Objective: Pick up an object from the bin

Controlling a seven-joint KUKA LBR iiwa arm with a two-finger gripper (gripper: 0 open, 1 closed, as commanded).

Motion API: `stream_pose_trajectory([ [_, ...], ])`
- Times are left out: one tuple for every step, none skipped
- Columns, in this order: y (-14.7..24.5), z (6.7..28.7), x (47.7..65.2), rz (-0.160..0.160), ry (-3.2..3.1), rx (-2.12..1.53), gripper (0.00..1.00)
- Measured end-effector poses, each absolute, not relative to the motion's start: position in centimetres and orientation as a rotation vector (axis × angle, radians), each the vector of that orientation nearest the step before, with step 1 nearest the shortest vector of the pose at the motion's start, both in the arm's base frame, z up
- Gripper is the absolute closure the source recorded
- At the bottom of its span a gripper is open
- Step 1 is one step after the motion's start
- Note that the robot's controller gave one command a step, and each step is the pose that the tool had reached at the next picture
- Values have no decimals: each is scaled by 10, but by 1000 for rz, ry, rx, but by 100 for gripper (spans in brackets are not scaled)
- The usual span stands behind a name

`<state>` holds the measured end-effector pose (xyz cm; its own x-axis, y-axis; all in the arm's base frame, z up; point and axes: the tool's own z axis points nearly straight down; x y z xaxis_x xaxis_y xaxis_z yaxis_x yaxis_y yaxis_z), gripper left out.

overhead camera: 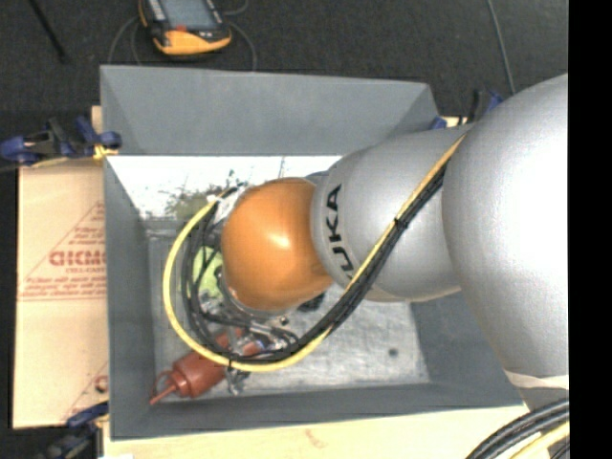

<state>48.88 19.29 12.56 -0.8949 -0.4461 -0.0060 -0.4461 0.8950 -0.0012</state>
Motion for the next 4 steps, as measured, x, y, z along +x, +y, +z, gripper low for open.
stream_pose_trajectory([
  [179, 78, 493, 2, 3091, -546, 0],
  [178, 72, 500, 4, 3063, -651, 100],
  [178, 72, 500, 4, 3064, -650, 100],
  [178, 75, 499, 3, 3067, -649, 100],
])
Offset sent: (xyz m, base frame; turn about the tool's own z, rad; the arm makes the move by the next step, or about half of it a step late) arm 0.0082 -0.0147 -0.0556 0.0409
